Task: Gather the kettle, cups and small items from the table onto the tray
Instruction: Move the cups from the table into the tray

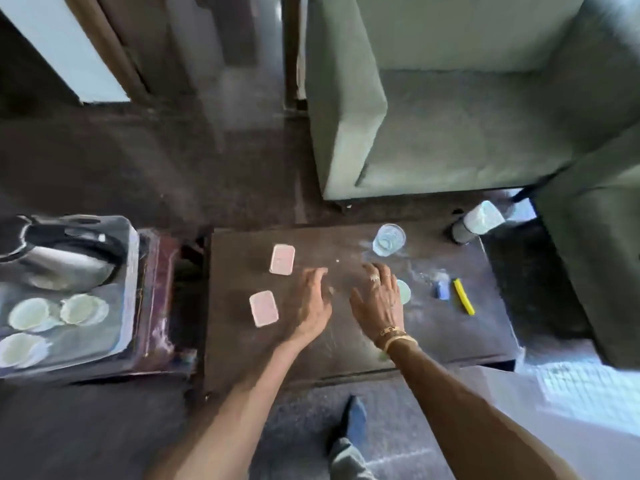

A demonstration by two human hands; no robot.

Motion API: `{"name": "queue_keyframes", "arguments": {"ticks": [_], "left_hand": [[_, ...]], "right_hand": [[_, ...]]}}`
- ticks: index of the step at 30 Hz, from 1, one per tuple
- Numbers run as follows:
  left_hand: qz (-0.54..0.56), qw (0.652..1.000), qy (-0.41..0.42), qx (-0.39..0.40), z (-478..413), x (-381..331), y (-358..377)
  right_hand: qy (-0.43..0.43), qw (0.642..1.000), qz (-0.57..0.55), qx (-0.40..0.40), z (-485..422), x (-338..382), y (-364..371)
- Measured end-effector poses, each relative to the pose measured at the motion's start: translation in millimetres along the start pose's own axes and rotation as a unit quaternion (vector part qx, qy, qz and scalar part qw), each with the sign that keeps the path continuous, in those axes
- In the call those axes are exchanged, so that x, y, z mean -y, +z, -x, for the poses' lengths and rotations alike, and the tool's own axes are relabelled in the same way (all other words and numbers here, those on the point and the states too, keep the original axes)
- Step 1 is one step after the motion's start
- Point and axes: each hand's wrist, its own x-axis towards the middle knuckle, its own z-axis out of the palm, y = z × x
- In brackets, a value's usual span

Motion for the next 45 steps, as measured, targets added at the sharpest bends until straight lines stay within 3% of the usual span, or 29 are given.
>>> {"name": "queue_keyframes", "arguments": {"ticks": [7,15,28,45], "left_hand": [[0.019,0.992,-0.071,0.104,-7,-42,112],[0.015,0.976,-0.148,0.157,-32,-44,194],[-0.021,0.968,-0.196,0.157,-77,-31,259],[0.010,0.966,-0.203,0.158,-80,-8,266]], "right_hand": [[0.092,0.995,-0.010,0.043,1,-123,-7],[0.116,0.986,-0.001,0.120,-30,-190,22],[0.108,0.983,-0.030,0.143,-83,-219,79],[0.089,0.987,-0.023,0.129,-85,-219,101]]}}
